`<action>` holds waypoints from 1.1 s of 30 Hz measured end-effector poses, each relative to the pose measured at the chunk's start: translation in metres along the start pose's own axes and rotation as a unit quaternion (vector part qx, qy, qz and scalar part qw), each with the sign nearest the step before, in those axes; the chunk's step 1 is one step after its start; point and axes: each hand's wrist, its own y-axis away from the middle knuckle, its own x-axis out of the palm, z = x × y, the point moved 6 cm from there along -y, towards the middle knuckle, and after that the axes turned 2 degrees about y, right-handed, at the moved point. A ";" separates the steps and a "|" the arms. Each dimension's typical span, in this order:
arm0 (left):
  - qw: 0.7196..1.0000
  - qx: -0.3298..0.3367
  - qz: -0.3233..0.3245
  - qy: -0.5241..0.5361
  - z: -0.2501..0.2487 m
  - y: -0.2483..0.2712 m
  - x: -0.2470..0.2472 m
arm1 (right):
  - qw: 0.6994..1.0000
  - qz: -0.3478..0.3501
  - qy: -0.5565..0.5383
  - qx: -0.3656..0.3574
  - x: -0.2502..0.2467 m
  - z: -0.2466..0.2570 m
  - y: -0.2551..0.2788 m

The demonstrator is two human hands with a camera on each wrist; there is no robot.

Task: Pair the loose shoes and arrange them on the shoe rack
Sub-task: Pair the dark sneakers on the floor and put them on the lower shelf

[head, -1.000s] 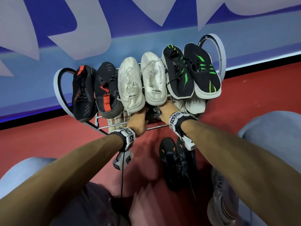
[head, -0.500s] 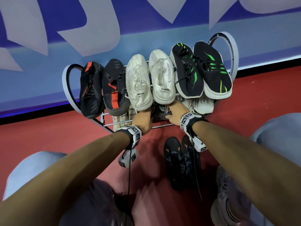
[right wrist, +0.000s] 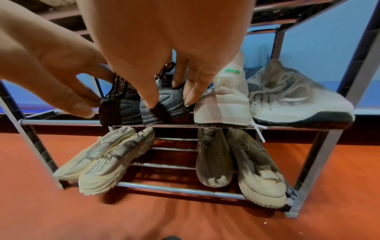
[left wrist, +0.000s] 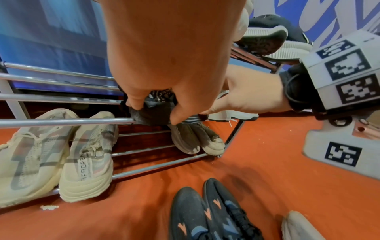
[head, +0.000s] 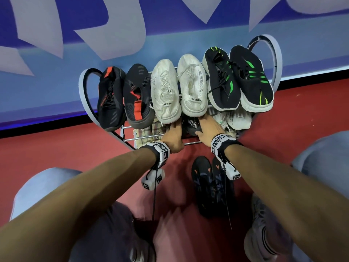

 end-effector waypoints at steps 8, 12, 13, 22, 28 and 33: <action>0.979 -0.133 -0.070 0.139 -0.008 0.012 0.007 | 0.992 -0.049 -0.104 0.057 -0.013 -0.009 0.024; 0.985 -0.099 -0.027 0.141 0.006 0.011 0.010 | 0.981 -0.092 -0.150 0.080 -0.020 -0.024 0.045; 0.987 -0.090 -0.026 0.130 0.008 0.012 0.009 | 0.981 -0.113 -0.137 0.074 -0.023 -0.027 0.051; 0.974 -0.131 -0.128 0.132 0.007 0.037 0.023 | 0.951 0.153 -0.106 0.249 0.076 -0.088 0.129; 0.962 -0.215 -0.164 0.020 0.014 0.072 0.084 | 0.890 0.260 -0.149 0.344 0.145 -0.102 0.185; 0.969 -0.221 -0.009 0.111 0.020 0.090 0.177 | 0.856 0.278 -0.145 0.411 0.167 -0.109 0.193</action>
